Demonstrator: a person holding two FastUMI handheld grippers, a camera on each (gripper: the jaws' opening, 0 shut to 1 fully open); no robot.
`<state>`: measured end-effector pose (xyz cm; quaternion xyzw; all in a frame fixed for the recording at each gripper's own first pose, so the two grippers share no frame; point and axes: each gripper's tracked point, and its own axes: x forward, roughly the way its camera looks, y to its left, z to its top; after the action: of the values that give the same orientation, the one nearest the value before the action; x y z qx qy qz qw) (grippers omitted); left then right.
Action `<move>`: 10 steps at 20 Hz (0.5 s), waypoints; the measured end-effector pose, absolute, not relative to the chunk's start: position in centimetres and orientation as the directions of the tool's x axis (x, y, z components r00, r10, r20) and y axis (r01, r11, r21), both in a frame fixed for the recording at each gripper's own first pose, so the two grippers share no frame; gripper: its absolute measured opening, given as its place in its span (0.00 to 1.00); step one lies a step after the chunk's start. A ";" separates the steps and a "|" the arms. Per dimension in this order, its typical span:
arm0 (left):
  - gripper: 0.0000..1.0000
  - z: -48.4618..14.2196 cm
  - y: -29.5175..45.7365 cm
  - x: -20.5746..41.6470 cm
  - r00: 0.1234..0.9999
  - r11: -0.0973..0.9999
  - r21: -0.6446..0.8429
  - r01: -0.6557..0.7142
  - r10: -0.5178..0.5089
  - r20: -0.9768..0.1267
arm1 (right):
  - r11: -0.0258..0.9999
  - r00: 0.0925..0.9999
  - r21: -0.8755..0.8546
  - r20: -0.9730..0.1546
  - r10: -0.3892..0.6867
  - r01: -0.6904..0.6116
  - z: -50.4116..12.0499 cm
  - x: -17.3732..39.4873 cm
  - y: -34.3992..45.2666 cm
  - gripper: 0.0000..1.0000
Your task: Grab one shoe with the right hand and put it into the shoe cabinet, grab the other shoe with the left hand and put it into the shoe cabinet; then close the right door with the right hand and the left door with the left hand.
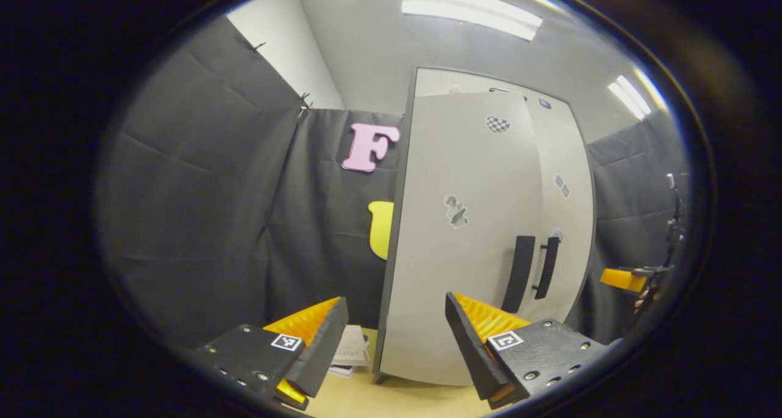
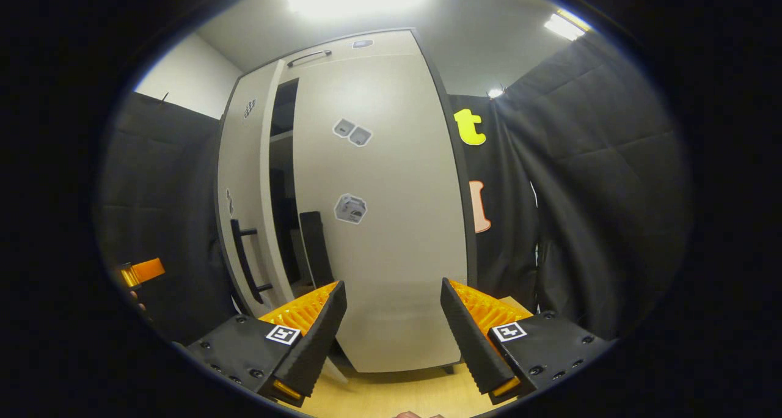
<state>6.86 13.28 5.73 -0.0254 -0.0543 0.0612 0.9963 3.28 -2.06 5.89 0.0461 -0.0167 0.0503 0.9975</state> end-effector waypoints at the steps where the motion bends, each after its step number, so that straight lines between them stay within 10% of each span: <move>1: 0.99 6.0 13.2 6.8 0.987 0.993 -0.049 -0.112 0.116 0.106 | 0.991 0.995 0.093 0.035 0.097 -0.100 5.5 3.0 -1.4 0.98; 10: 0.93 5.6 12.1 7.6 0.993 0.999 0.037 -0.027 0.023 0.114 | 0.998 0.999 0.054 0.017 0.044 -0.045 4.1 0.1 0.9 0.98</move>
<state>7.62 12.06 5.62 0.0190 -0.0571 0.0125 0.9981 0.12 0.94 4.10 0.0271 -0.0079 0.0225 0.9993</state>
